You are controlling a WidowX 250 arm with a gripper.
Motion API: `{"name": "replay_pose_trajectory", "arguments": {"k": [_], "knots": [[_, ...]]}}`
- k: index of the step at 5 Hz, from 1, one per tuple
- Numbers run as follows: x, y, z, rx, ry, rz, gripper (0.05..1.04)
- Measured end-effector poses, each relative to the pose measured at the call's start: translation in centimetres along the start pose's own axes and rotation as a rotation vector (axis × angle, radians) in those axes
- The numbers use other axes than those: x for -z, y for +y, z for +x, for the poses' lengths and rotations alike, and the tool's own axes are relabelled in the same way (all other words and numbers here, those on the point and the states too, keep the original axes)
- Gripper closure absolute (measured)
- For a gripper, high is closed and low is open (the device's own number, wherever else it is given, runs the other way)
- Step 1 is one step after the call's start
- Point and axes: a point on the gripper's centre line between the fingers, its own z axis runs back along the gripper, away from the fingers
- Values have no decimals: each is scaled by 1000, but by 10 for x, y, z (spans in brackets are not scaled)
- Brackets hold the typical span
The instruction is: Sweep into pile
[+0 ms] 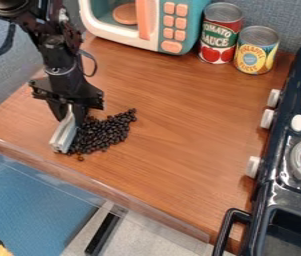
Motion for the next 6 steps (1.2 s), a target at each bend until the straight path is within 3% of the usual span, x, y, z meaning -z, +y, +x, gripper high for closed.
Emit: {"name": "replay_pose_trajectory", "arguments": {"k": [2,6], "knots": [[-2,-9,-9,-56,8,4,719],[1,-19,17,-318,0,38,719]]}}
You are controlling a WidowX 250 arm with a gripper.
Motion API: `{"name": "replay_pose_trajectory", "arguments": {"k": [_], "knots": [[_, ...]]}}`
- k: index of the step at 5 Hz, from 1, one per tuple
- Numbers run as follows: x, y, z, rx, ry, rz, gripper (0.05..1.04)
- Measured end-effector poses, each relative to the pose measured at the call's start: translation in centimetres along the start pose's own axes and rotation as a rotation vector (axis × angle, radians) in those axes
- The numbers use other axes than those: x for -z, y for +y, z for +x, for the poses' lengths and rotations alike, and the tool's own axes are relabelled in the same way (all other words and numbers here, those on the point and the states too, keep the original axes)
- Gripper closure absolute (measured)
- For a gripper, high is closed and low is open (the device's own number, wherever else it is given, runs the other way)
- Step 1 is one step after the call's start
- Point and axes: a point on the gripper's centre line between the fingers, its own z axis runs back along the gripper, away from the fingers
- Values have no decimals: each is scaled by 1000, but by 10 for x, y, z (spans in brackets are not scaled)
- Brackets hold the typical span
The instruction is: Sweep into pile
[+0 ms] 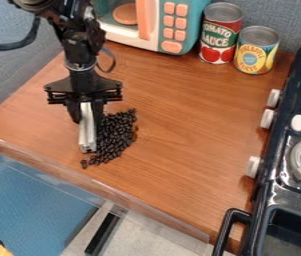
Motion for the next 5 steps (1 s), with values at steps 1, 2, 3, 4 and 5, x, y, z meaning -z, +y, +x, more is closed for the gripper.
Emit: {"name": "replay_pose_trajectory", "arguments": {"k": [1,2,3,4,5], "knots": [[1,-4,2,-21,2,6,719],[1,-10,0,-38,3,4,719],[0,-15,-2,-49,5,3,720],[-1,-29,-7,-38,5,-8,720],[-1,-34,-9,-35,17,-10,720]]}}
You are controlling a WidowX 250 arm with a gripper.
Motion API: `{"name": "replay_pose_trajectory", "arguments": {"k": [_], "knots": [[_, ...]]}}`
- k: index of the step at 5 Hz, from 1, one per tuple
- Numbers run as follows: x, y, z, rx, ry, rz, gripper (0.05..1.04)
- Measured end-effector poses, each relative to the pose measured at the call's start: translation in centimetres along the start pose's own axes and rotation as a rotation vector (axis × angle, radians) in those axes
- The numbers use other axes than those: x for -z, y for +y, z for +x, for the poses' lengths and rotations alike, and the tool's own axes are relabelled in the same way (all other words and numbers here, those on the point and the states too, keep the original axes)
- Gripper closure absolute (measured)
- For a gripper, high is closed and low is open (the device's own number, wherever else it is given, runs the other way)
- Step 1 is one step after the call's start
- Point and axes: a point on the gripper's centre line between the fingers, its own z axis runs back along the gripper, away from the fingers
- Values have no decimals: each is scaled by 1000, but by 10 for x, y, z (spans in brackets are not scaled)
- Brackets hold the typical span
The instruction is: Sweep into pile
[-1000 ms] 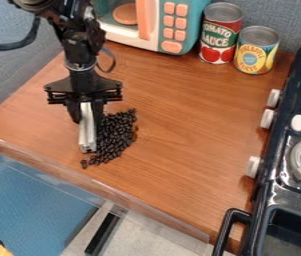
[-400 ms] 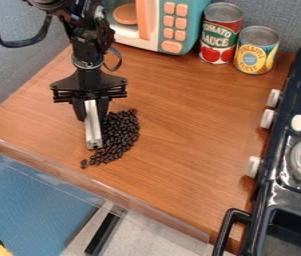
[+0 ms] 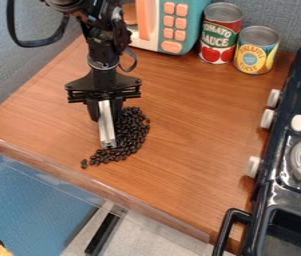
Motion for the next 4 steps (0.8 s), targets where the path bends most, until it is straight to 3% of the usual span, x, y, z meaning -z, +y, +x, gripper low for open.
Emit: {"name": "replay_pose_trajectory", "arguments": {"k": [2,4], "knots": [[-12,-5,0,6,28,-7,720],[-73,5,33,-13,-43,-100,720]]}}
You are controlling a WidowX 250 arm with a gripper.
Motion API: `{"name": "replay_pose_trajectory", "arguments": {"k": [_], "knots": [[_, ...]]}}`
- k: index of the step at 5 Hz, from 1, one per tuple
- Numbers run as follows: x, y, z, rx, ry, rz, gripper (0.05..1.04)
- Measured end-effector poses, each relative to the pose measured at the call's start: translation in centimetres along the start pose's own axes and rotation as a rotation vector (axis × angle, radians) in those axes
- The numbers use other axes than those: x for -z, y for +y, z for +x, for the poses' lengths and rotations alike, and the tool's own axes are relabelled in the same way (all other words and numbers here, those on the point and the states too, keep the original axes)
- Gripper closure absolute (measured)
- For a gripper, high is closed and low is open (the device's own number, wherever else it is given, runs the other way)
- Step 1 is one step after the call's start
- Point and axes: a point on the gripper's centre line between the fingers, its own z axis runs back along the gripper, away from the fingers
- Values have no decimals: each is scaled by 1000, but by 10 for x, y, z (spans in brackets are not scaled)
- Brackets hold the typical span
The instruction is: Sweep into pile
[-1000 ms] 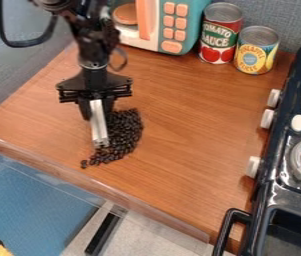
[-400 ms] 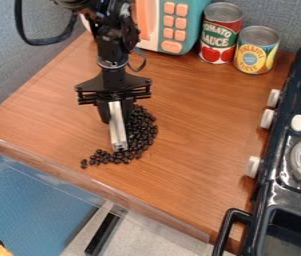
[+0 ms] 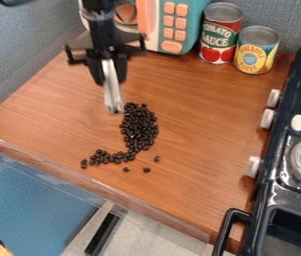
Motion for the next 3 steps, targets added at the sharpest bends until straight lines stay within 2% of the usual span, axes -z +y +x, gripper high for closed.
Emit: {"name": "replay_pose_trajectory", "arguments": {"k": [1,3], "knots": [[-16,12,12,7,-27,-13,720],[2,41,19,136,-148,37,720]]}}
